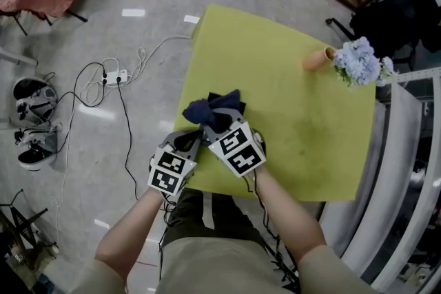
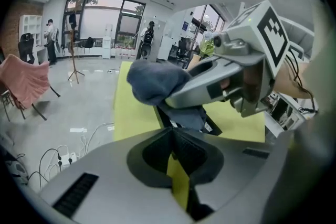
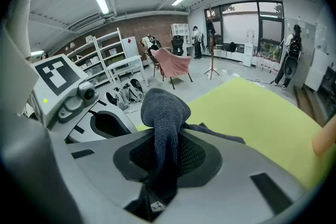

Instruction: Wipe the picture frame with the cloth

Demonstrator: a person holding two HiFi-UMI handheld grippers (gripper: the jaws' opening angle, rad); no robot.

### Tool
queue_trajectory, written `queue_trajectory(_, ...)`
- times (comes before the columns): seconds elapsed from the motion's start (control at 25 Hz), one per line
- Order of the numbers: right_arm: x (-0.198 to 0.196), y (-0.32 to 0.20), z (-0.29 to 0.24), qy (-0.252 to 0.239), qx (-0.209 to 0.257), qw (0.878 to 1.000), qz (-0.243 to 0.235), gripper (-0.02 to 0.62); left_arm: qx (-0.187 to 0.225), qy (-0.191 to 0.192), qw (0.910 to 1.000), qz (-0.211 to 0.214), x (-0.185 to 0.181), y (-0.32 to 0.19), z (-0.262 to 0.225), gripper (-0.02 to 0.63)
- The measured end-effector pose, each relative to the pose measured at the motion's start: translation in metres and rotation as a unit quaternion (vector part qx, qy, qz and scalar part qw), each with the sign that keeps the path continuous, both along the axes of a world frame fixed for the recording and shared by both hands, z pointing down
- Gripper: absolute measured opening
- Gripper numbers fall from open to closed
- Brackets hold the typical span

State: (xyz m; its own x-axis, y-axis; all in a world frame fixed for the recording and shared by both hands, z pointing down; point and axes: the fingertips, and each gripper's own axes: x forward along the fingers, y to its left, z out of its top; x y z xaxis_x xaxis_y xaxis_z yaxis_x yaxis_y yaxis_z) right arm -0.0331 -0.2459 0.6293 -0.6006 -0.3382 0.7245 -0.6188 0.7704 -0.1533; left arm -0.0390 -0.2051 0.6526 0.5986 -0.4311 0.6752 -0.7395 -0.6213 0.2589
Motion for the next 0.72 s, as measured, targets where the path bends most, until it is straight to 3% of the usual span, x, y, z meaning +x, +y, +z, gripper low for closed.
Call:
queue_trajectory(0.28,0.013,0.014,0.026,0.013,-0.037,0.999,0.019,0.081,0.000,-0.008,0.9999,0.006,0.000,-0.001,0.001,0.009)
queue_trajectory(0.52,0.068,0.029,0.025,0.096,-0.020,0.995,0.021,0.081,0.001,0.005,1.0000,-0.002,-0.001,0.000,0.001,0.011)
queue_trajectory(0.72,0.108,0.032,0.023,0.103,-0.033,0.992,0.070,0.081,0.003,0.011,0.9999,-0.006,-0.002,-0.001,0.002,0.011)
